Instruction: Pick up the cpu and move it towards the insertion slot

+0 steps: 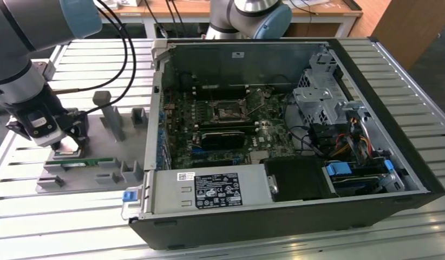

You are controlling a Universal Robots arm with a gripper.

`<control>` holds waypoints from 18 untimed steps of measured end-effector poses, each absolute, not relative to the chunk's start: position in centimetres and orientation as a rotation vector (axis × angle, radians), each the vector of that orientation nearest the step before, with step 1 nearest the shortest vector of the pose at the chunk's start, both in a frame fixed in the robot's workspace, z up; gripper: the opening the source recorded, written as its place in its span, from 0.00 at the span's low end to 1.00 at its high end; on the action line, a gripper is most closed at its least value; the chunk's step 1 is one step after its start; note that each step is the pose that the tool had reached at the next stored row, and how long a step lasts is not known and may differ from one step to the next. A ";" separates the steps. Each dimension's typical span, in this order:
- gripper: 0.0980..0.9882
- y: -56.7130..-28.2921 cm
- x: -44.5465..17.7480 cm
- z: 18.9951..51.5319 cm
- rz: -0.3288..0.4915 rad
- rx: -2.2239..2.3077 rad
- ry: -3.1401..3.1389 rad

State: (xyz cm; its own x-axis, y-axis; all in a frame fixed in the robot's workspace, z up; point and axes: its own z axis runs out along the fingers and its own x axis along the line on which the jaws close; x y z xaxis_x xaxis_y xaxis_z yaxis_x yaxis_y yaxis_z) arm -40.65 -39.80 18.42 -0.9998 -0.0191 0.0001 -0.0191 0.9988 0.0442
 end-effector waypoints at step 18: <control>0.50 -39.8 -40.6 18.8 -0.069 0.030 -3.140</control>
State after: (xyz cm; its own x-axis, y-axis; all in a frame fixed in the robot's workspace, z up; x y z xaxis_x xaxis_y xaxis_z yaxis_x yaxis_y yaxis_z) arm -40.65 -39.80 18.79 -0.9998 -0.0192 0.0000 -0.0191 0.9988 0.0441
